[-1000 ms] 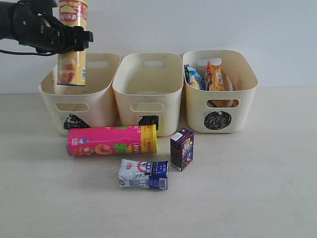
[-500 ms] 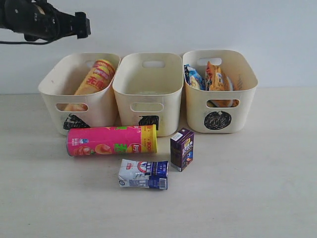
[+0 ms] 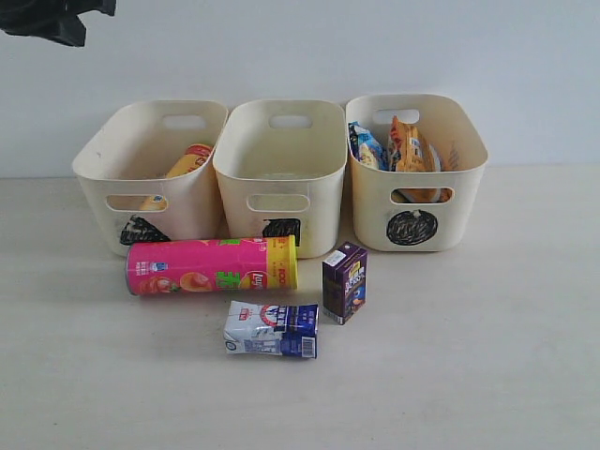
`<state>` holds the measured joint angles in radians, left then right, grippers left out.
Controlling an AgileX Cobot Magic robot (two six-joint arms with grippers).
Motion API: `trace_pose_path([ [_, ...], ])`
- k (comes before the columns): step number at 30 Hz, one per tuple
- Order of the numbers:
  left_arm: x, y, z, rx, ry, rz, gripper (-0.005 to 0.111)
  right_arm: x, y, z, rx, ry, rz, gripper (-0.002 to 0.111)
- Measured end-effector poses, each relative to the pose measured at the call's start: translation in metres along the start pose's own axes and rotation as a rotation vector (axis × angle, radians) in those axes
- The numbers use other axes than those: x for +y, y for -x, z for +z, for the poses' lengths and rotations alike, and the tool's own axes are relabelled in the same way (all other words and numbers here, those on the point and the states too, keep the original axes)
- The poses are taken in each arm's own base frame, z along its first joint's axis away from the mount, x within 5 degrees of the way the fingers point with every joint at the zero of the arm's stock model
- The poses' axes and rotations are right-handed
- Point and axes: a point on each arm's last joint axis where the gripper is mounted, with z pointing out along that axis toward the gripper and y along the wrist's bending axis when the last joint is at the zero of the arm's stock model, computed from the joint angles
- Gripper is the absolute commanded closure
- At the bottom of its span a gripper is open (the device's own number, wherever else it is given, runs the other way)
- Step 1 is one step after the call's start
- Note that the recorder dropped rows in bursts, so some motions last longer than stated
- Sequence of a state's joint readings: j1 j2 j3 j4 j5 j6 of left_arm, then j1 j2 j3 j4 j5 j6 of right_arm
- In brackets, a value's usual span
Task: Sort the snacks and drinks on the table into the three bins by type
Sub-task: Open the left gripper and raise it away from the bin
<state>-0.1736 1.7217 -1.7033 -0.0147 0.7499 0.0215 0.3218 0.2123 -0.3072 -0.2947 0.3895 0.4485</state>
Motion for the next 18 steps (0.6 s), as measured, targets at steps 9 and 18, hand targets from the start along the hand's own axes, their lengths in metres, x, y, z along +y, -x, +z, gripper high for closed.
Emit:
trace_pose_path([
  [9,-0.017,-0.037,-0.077,0.013,-0.175,0.067,0.102,0.0,0.0,0.0,0.0,0.0,0.0,0.106],
  [18,-0.045,-0.076,-0.118,0.075,-0.524,0.309,0.102,0.0,0.0,0.0,0.0,0.0,0.0,0.106],
])
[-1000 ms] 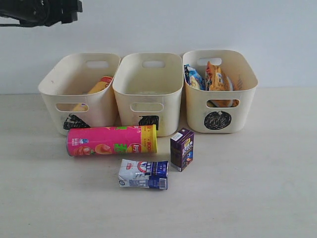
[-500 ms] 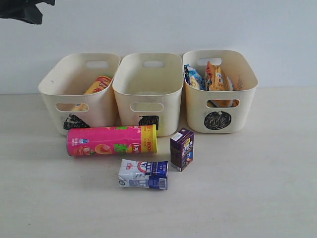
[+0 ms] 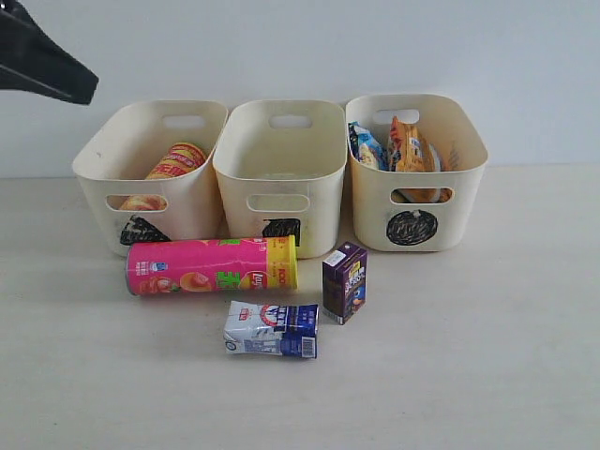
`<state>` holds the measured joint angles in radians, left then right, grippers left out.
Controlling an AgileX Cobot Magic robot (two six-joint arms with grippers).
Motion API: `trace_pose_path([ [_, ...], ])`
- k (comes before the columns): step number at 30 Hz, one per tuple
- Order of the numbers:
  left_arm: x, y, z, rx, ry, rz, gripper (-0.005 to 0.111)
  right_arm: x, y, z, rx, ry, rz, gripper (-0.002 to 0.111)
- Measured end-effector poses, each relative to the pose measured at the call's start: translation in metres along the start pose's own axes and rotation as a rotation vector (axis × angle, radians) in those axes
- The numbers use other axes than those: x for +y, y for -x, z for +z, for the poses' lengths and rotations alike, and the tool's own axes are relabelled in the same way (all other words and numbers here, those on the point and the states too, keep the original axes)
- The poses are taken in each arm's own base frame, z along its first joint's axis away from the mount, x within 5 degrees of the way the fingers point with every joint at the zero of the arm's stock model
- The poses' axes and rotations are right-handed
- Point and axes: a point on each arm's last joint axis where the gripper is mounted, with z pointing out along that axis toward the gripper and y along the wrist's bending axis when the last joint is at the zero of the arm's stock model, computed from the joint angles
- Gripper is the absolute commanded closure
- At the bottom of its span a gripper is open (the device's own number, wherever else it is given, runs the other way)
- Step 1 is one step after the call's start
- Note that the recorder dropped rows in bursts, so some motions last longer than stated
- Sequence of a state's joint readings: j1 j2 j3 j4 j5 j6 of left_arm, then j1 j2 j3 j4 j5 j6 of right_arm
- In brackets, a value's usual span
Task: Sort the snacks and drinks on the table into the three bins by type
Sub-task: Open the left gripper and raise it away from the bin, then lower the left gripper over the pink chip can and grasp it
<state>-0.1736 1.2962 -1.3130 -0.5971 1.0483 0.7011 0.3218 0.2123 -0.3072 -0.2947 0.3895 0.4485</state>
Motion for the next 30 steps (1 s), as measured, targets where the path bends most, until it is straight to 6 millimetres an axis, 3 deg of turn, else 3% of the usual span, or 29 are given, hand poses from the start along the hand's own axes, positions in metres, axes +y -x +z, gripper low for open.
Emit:
trace_pose_path([
  [5,-0.013,-0.013,0.011,0.068,-0.106,0.197,0.102,0.0,0.0,0.0,0.0,0.0,0.0,0.106],
  [11,-0.026,-0.028,0.046,0.166,-0.212,0.416,0.101,0.0,0.0,0.0,0.0,0.001,0.002,0.106],
  [14,-0.025,-0.033,0.063,0.231,-0.2,0.496,0.091,0.0,0.0,0.0,0.0,0.001,0.002,0.106],
  [23,-0.009,-0.038,0.104,0.309,-0.138,0.553,0.037,0.0,0.0,0.0,0.0,0.001,0.002,0.106],
  [30,0.0,-0.042,0.125,0.315,-0.124,0.577,0.033,0.0,0.0,0.0,0.0,0.001,0.002,0.106],
])
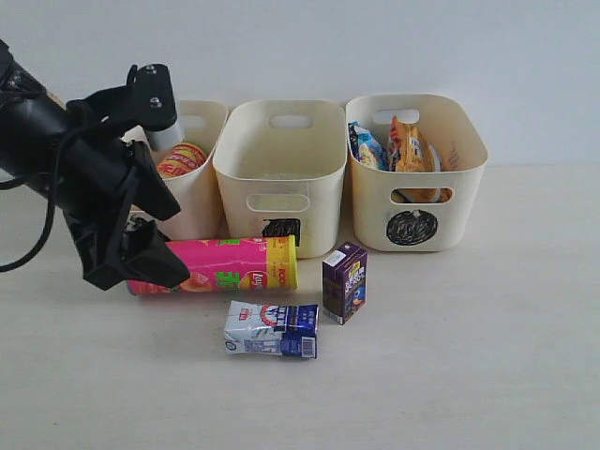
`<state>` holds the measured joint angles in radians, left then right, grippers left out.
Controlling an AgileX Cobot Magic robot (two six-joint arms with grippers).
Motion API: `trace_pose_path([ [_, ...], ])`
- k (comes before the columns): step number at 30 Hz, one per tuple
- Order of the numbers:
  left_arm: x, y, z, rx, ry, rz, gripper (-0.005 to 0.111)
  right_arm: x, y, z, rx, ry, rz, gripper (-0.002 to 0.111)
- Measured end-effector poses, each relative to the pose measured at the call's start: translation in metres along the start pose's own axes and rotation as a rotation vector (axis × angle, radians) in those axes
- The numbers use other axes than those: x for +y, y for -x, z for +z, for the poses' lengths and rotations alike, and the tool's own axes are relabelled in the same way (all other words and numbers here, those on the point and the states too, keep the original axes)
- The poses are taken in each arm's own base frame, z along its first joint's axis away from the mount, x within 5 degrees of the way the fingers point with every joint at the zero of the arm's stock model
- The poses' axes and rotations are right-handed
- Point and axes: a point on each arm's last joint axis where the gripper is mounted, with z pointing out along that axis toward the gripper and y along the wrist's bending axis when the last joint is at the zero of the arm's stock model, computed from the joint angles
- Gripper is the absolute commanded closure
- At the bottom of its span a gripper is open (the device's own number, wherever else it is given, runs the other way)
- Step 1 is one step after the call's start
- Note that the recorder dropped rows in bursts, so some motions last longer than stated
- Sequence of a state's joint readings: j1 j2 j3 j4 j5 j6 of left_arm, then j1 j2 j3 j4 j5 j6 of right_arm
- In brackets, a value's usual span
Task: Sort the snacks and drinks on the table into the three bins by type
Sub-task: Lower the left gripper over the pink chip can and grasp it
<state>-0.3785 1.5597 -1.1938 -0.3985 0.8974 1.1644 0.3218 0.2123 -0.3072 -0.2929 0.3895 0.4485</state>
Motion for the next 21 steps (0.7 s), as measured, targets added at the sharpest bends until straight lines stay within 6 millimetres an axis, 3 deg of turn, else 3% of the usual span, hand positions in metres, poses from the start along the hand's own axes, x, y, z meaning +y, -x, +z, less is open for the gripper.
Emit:
trace_pose_path([
  [5,0.007,0.0,0.007,-0.008,0.043,0.063,0.032,0.0,0.0,0.0,0.0,0.0,0.0,0.106],
  [10,0.014,0.0,0.014,-0.006,0.09,0.092,0.024,0.0,0.0,0.0,0.0,0.0,0.0,0.106],
  [21,0.027,-0.011,0.05,0.056,0.098,0.11,0.014,0.0,0.0,0.0,0.0,0.0,0.0,0.106],
])
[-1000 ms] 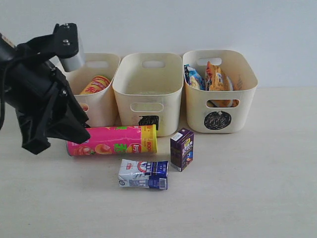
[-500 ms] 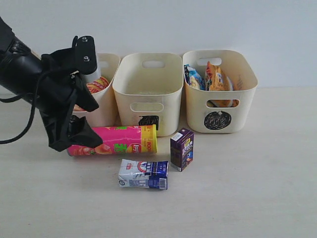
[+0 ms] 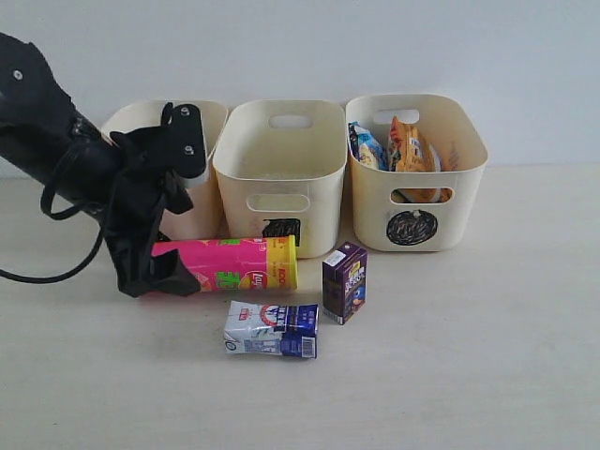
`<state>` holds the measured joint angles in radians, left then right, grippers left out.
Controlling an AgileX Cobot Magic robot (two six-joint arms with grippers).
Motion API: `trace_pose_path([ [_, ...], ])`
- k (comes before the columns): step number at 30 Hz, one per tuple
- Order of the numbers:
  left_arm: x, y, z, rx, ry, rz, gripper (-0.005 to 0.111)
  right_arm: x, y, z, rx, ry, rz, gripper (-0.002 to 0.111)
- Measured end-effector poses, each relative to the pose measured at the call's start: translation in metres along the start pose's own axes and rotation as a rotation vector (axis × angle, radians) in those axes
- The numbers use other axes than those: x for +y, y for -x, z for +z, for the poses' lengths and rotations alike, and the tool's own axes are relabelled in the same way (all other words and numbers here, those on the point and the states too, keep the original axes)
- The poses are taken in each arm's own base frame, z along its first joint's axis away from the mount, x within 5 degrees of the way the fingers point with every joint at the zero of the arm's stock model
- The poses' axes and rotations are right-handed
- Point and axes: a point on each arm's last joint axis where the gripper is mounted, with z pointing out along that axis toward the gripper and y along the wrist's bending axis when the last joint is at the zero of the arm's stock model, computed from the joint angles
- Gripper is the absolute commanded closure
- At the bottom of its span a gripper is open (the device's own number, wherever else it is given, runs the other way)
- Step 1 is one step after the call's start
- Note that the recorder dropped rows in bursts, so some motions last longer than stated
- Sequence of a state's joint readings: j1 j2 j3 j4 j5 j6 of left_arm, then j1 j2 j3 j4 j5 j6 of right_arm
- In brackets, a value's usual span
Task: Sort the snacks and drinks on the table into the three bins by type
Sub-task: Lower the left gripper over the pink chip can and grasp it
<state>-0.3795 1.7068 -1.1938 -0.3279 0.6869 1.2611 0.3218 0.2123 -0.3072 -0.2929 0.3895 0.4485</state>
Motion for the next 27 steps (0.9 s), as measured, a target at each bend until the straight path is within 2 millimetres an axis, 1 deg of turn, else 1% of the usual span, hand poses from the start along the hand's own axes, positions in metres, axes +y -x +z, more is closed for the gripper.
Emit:
trace_pose_path([
  [8,0.008,0.0,0.018,0.019,0.092,0.061,0.014,0.0,0.0,0.0,0.0,0.0,0.0,0.106],
  [13,0.007,0.0,0.041,0.056,0.107,0.147,0.014,0.0,0.0,0.0,0.0,0.001,0.002,0.106],
  [17,0.009,-0.004,0.059,0.074,0.126,0.184,0.014,0.0,0.0,0.0,0.0,0.001,0.002,0.106],
  [21,0.011,-0.007,0.074,0.086,0.157,0.225,0.014,0.0,0.0,0.0,0.0,0.001,0.002,0.106],
  [27,0.011,-0.015,0.096,0.109,0.156,0.263,0.014,0.0,0.0,0.0,0.001,0.001,0.003,0.106],
])
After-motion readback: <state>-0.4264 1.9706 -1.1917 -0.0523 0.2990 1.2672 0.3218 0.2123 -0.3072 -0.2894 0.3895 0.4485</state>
